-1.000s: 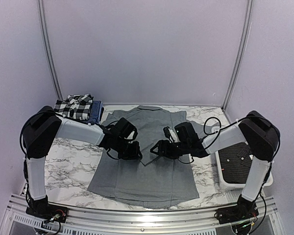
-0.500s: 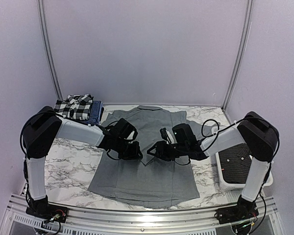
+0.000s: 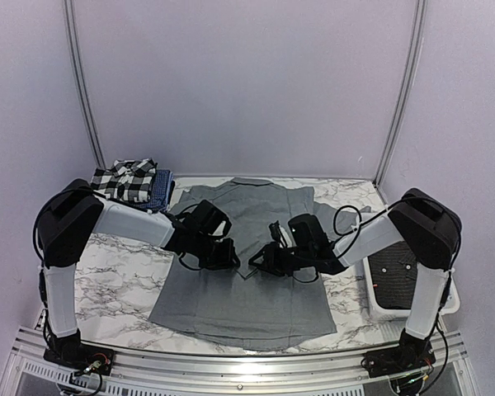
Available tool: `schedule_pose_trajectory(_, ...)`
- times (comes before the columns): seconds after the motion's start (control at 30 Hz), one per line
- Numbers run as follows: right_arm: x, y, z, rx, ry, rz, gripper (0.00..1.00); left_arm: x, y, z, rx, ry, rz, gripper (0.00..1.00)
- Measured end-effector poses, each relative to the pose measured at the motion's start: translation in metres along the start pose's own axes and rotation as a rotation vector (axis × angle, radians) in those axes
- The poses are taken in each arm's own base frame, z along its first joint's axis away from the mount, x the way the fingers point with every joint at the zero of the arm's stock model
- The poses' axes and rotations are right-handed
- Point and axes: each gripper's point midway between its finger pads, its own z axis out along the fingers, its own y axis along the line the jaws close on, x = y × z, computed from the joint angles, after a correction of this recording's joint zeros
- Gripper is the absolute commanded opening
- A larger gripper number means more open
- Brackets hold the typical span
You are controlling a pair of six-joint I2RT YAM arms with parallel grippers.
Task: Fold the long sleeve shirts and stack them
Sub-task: Pick up the sleeve from the center of the board.
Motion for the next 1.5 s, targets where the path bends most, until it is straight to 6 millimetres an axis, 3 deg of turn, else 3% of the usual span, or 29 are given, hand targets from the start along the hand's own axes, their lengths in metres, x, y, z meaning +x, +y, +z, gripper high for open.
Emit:
schedule_pose_trajectory(0.13,-0.001,0.001,0.0,-0.005,-0.003,0.005,0.27,0.0,0.0,0.0,0.0,0.0,0.0,0.18)
schedule_pose_trajectory(0.47,0.002,0.004,0.001,-0.013,0.007,0.012,0.0,0.004,0.004,-0.009,-0.015,-0.006,0.012,0.21)
schedule_pose_trajectory(0.53,0.001,0.006,0.001,-0.016,0.006,0.011,0.0,0.003,0.005,-0.016,-0.015,-0.011,0.016,0.22)
schedule_pose_trajectory(0.8,-0.01,0.015,0.002,0.001,0.002,-0.009,0.0,0.012,0.019,-0.086,-0.031,-0.068,0.032,0.27)
schedule_pose_trajectory(0.93,-0.025,0.03,0.002,-0.004,-0.019,-0.045,0.0,0.037,0.044,-0.116,-0.091,-0.063,0.016,0.28)
schedule_pose_trajectory(1.27,-0.053,0.066,-0.006,-0.03,-0.059,-0.13,0.0,0.133,0.118,-0.16,-0.243,0.061,-0.122,0.3)
schedule_pose_trajectory(1.5,-0.059,0.073,-0.011,-0.02,-0.064,-0.162,0.0,0.165,0.142,-0.171,-0.303,0.112,-0.186,0.29)
